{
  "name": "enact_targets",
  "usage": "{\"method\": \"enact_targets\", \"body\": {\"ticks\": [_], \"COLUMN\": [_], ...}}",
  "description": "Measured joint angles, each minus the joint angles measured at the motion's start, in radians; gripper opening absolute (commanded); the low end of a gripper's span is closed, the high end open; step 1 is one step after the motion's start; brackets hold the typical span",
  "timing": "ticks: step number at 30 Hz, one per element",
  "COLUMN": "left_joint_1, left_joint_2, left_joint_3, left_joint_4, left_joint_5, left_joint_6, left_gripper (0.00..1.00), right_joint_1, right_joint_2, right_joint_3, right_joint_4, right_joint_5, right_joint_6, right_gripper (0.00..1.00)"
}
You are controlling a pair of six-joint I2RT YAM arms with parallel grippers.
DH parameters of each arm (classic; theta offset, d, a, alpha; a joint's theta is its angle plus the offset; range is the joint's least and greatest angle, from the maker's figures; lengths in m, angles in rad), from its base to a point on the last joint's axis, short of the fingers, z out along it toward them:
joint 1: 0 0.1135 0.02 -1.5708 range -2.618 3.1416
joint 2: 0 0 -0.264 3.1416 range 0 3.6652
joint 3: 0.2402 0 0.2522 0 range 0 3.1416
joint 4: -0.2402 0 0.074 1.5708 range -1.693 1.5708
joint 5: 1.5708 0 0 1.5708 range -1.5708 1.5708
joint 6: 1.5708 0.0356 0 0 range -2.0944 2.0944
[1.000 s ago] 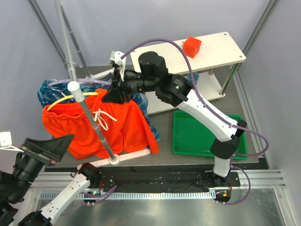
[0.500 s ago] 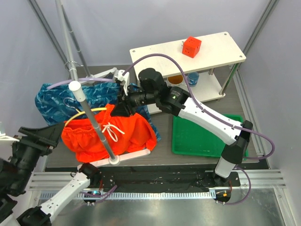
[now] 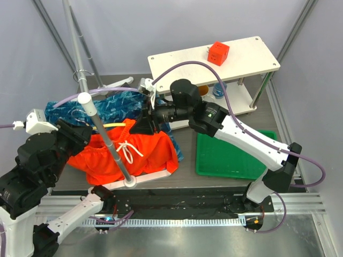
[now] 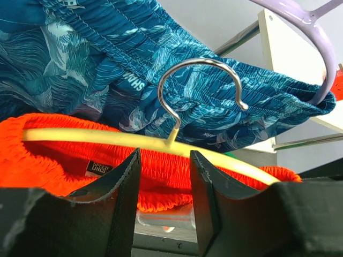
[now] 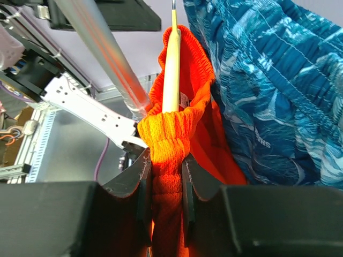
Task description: Remove the shorts from the hanger
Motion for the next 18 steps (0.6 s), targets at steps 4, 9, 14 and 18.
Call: {"method": "enact_targets", "body": {"ticks": [4,9,14,18], "left_joint_1": [0.0,0.0,0.0,0.0], "left_joint_2": [-0.006,-0.017,-0.023,-0.023], "left_joint_3": [-0.025,-0.052,-0.061,-0.064], "left_joint_4": [0.008,0.011,0.034,0.045], "left_joint_5": [-0.002,-0.011,-0.022,-0.026], "left_joint_6": [-0.014,-0.014,-0.008,0.004], "left_gripper": [0.38,0.24,0.22,0.27], "right_joint_1": [0.0,-0.001,-0.001,-0.001], "right_joint_2": [-0.002,-0.002,-0.002,-0.002], "right_joint_3": [-0.003,-0.01,-0.018,-0.022], "right_joint_4": [0.011,0.011,0.011,0.011], "right_joint_5": [-0.02,-0.039,-0.059,-0.076], "right_joint_6": [0.014,0.032,0.039,0.045], "right_gripper": [0.01,0.01,0.01,0.01]}}
